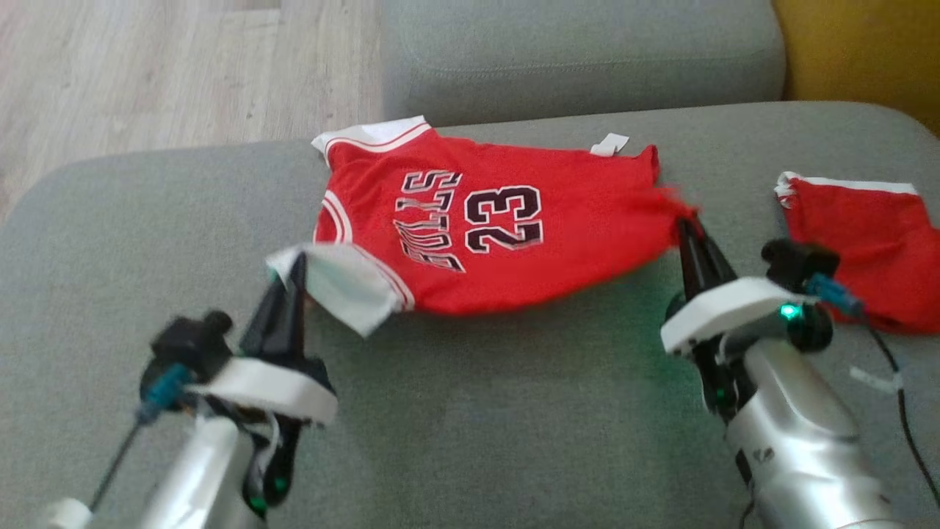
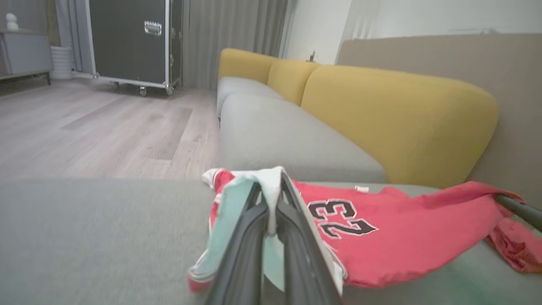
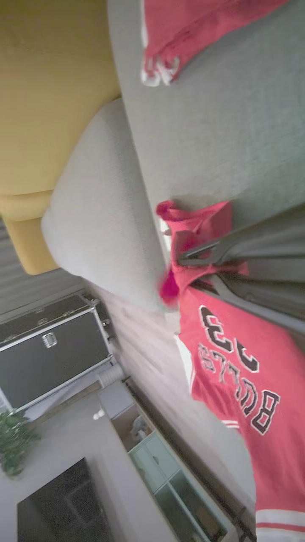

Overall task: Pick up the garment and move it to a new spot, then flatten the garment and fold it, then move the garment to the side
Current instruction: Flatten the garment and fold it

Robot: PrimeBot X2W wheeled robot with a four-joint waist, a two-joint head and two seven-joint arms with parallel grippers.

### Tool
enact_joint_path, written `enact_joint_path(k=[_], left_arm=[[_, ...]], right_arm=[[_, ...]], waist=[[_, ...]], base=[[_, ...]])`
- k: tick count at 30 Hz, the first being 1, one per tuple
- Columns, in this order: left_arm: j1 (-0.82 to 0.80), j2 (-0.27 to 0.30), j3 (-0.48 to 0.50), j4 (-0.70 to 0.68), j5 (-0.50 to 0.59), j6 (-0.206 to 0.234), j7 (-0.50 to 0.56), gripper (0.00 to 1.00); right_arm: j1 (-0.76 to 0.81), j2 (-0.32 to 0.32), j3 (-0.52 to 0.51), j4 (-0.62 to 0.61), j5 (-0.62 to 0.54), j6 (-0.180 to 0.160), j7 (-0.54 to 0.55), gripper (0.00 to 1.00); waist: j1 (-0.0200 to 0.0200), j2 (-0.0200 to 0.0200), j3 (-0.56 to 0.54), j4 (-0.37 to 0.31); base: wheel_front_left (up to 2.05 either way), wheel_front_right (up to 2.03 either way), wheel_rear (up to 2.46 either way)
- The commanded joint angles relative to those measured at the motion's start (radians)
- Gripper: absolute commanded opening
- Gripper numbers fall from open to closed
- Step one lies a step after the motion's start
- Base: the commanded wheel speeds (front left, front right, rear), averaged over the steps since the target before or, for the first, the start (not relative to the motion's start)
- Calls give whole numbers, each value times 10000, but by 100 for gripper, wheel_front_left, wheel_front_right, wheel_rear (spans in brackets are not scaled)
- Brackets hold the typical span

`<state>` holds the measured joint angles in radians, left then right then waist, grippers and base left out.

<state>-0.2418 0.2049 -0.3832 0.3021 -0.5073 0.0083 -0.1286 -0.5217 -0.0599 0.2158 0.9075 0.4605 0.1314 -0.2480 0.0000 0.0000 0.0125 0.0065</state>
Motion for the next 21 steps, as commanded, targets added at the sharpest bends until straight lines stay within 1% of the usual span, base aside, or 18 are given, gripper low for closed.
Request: enact_joint_path(k=[1,6,9,12,18,20,21], left_arm=[[-789,286,549,-589,-133,-33,18,0],[-1558,581,1265,-1518,-532,92,127,0],[-2180,801,1628,-1998,-496,264,71,0],[-2772,897,1936,-2478,-539,378,-17,0],[-3541,1116,2470,-3743,-548,693,-86,0],[-3642,1168,2645,-4333,-581,846,-33,0],[-3704,1204,2816,-4948,-637,1016,72,0]], right_arm=[[-285,53,137,-699,-66,-7,-135,0],[-554,-281,301,-2414,-41,-7,-136,0],[-841,-611,466,-3351,35,-7,-133,0],[-1144,-909,482,-4189,23,-7,-53,0],[-1519,-1312,277,-5863,-272,-7,312,0],[-1498,-1399,121,-6471,-409,-7,543,0],[-1412,-1459,-94,-7096,-560,-7,832,0]], waist=[[0,0,-112,-71],[0,0,-307,-129],[0,0,-388,-166],[0,0,-459,-243],[0,0,-551,-460],[0,0,-557,-513],[0,0,-536,-555]], base=[[0,0,0],[0,0,0],[0,0,0],[0,0,0],[0,0,0],[0,0,0],[0,0,0]])
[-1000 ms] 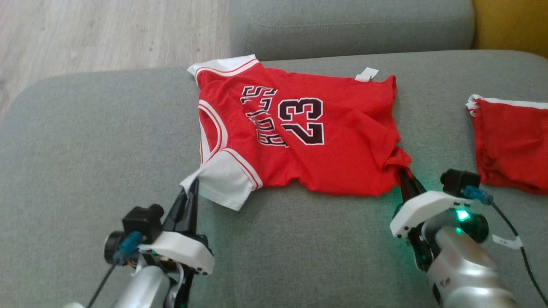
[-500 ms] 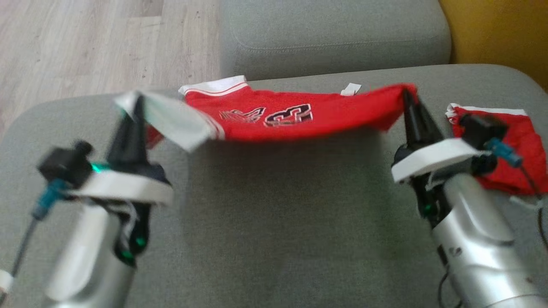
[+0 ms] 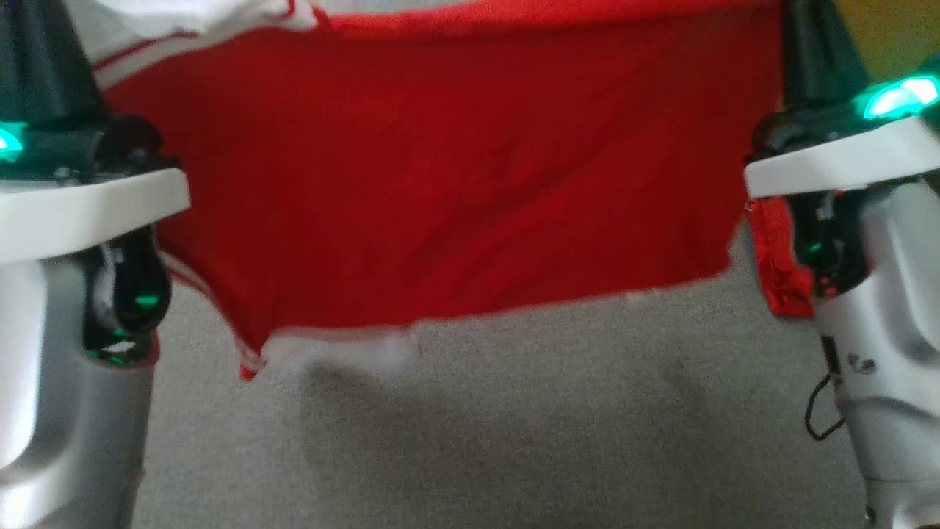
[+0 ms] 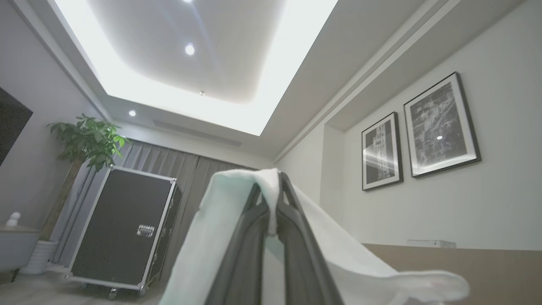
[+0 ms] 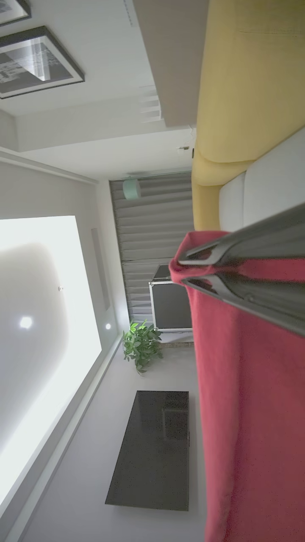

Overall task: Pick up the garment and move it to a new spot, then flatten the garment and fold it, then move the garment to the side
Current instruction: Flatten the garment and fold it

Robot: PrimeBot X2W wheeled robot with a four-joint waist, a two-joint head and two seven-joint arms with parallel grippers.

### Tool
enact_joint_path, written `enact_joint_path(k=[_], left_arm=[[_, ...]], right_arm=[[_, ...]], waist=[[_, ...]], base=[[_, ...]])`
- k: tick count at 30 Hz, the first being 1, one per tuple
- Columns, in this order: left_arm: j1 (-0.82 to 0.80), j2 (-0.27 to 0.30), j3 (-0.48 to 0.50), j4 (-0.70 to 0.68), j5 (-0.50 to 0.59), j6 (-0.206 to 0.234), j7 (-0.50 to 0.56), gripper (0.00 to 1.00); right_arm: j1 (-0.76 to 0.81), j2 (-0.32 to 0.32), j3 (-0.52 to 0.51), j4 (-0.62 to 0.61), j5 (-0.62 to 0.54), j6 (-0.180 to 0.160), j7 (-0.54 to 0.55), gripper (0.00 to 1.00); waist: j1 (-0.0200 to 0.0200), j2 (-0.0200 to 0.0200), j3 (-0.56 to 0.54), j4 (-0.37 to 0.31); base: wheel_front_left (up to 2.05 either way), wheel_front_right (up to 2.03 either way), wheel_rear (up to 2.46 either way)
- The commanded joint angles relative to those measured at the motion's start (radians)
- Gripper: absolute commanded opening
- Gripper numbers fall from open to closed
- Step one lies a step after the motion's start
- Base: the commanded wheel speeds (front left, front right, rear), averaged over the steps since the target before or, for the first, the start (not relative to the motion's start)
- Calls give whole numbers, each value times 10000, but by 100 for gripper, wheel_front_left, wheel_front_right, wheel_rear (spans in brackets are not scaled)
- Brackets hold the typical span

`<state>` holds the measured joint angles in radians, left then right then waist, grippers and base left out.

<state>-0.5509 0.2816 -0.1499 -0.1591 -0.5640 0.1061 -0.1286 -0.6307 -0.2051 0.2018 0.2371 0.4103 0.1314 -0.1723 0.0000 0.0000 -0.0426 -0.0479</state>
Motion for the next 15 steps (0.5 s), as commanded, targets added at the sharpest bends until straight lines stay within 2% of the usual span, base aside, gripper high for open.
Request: enact_joint_path(k=[1,5,8,12,15], left_arm=[[-651,459,552,-613,-118,100,156,0],[-852,657,630,-1257,-196,252,674,0],[-1180,807,525,-970,-227,212,1062,0],[-2236,825,437,398,-647,-2,1618,0],[-3543,1105,179,1920,-252,-335,1587,0]], right_arm=[[-265,-16,-87,-697,-132,-7,242,0],[-73,42,-593,-1682,-537,-7,1095,0],[-147,56,-677,-1937,-829,-7,1774,0],[-1037,70,-472,-1387,-643,-7,2426,0],[-2330,-189,24,-222,-722,-7,2345,0]], waist=[[0,0,39,-30],[0,0,237,-83],[0,0,552,-96],[0,0,1468,-70],[0,0,2247,-68]], base=[[0,0,0],[0,0,0],[0,0,0],[0,0,0],[0,0,0]])
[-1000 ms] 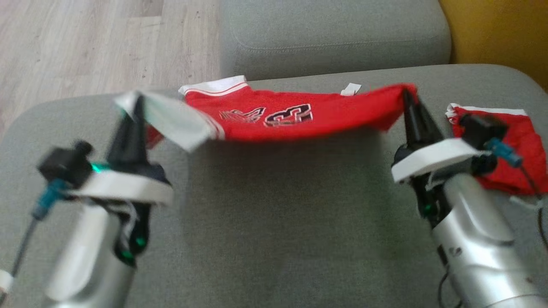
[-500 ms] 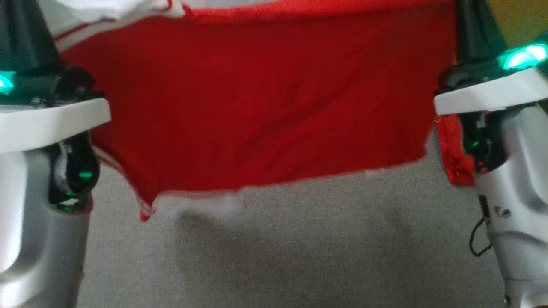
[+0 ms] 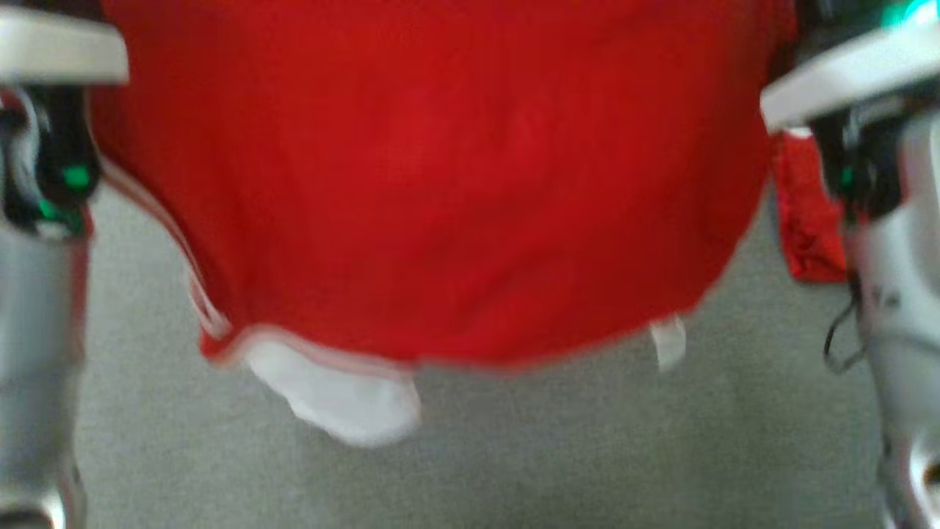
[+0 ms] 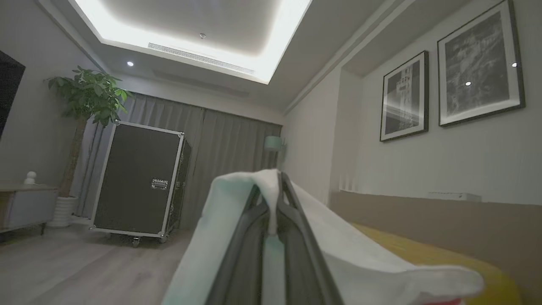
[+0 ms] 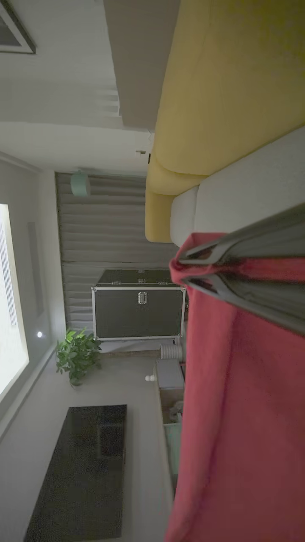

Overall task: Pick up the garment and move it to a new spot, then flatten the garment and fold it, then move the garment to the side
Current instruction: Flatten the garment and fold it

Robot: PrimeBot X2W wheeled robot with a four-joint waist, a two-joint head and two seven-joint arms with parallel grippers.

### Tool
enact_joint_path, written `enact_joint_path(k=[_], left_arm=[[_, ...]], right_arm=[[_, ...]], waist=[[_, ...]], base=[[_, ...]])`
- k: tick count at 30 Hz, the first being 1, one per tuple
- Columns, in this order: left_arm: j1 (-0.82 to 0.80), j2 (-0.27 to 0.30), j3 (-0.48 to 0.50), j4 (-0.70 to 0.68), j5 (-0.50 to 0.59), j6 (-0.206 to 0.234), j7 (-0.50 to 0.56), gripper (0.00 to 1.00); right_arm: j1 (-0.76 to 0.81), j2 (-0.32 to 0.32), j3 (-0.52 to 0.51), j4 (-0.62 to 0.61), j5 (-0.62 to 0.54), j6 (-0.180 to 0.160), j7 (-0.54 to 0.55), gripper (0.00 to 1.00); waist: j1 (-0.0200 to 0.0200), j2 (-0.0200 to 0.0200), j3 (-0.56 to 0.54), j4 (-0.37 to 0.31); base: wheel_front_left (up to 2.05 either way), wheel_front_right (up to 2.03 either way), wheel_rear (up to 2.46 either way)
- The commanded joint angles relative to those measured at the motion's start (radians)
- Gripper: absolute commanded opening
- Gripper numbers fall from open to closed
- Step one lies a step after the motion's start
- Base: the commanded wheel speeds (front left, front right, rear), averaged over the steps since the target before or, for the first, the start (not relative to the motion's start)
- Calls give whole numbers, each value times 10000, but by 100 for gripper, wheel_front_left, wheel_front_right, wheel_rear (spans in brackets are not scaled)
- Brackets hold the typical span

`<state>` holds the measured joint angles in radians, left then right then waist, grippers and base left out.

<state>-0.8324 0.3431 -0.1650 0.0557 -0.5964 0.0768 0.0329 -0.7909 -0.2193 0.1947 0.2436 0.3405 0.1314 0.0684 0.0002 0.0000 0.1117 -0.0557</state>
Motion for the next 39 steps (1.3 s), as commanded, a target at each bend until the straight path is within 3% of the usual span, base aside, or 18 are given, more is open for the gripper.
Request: enact_joint_path(k=[1,5,11,16,21,28,33,39], left_arm=[[-1227,505,235,285,164,-154,-61,0],[-2855,556,7,1940,505,-513,-395,0],[-5761,461,-217,4505,1160,-873,-1720,0],[-6309,152,-506,6040,1273,-1344,-2482,0],[-5259,-210,-834,7060,1149,-1762,-2800,0],[-2600,-395,-1634,7675,1023,-2034,-2915,0],[-815,-198,-2461,7270,742,-2068,-2929,0],[993,638,-3570,6131,79,-2072,-2361,0]], right_arm=[[-1234,-58,247,216,-7,-7,-145,0],[-2884,-78,693,1858,-203,-7,-739,0],[-5754,222,474,4887,-893,-7,-2716,0],[-6325,298,259,6343,-1411,-7,-3264,0],[-5359,376,685,7505,-1213,-7,-3296,0],[-3589,155,2264,8819,-400,-7,-3077,0],[-2493,-261,3693,8746,486,-7,-2374,0],[-1518,-1167,5403,7790,1844,-7,-1379,0]], waist=[[-2,0,966,13],[-2,0,1531,34],[-2,0,2229,209],[-2,0,2434,478],[-2,0,2418,742],[-2,0,1936,1020],[-2,0,1414,1035],[-2,0,786,949]], base=[[0,0,0],[0,0,0],[0,0,0],[0,0,0],[0,0,0],[0,0,0],[0,0,0],[0,0,0]])
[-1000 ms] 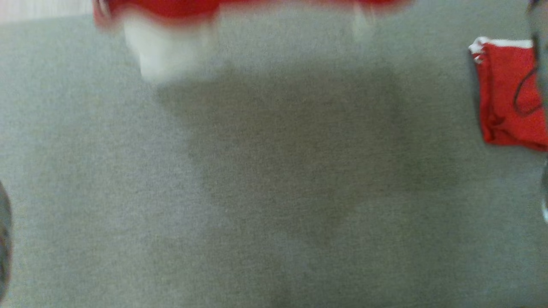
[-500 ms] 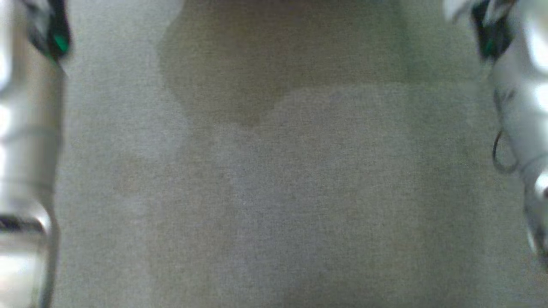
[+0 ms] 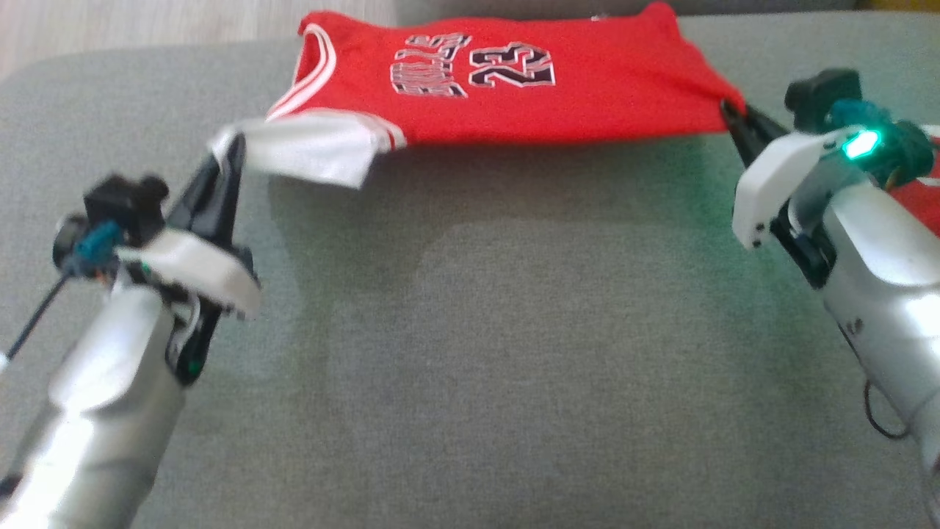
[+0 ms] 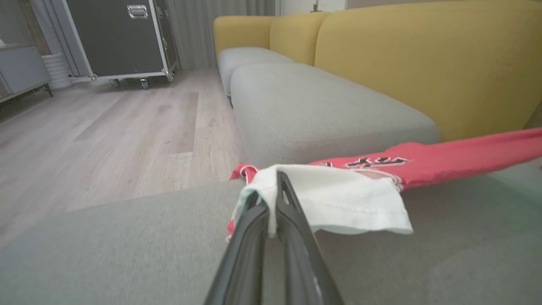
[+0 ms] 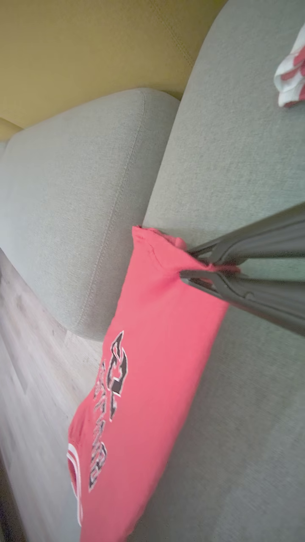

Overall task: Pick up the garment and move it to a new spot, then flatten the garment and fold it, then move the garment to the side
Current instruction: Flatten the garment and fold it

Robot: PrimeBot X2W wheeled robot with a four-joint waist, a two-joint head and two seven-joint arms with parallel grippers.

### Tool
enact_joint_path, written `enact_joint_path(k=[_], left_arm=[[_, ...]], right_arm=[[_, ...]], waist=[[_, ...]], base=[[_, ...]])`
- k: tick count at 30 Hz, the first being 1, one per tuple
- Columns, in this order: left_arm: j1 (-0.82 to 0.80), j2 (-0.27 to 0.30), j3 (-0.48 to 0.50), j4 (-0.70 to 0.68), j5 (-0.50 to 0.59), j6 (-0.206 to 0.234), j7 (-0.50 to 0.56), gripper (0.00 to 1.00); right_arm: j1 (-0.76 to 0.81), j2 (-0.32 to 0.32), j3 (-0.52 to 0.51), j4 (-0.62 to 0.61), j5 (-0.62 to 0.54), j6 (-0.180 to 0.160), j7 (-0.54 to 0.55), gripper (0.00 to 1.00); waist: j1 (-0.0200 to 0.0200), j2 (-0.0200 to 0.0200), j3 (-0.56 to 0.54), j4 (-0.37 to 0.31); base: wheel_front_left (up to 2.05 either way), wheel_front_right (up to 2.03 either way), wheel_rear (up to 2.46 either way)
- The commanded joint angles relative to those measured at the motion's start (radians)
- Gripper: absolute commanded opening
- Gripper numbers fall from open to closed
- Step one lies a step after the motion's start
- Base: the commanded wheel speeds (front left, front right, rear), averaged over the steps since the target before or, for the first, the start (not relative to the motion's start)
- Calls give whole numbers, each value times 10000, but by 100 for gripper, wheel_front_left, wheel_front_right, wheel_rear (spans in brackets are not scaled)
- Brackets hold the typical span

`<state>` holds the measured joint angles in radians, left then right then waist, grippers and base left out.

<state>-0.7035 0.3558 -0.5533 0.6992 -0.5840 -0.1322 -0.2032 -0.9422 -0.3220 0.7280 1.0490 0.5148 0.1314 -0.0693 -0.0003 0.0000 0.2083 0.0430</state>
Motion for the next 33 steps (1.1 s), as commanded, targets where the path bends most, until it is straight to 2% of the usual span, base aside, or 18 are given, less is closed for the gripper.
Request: enact_joint_path(k=[1,7,9,18,22,28,33], left_arm=[[-42,675,185,-532,-162,18,157,0],[1382,1590,-429,-2196,-1256,17,1463,0],[1603,1722,-486,-2494,-1529,17,1710,0],[3235,3083,-850,-4908,-3016,16,3352,0],[3833,3521,-825,-5763,-3505,130,3877,0],[4520,4081,-840,-6864,-4134,268,4569,0],[4774,4298,-784,-7414,-4382,441,4769,0]], right_arm=[[132,-307,350,-464,334,-7,143,0],[773,-1231,1663,-1404,1579,-7,815,0],[882,-1337,1822,-1522,1774,-7,910,0],[1748,-2237,3073,-2690,3485,-7,1837,0],[2202,-2536,3117,-3295,4824,-7,2507,0],[2634,-3318,3542,-4295,5753,-7,3284,0],[2816,-3635,3557,-4800,6269,-7,3461,0]], waist=[[3,0,-285,-54],[3,0,-987,-117],[3,0,-1105,-121],[3,0,-2061,-274],[3,0,-2325,-318],[3,0,-2481,-313],[3,0,-2512,-310]], base=[[0,0,0],[0,0,0],[0,0,0],[0,0,0],[0,0,0],[0,0,0],[0,0,0]])
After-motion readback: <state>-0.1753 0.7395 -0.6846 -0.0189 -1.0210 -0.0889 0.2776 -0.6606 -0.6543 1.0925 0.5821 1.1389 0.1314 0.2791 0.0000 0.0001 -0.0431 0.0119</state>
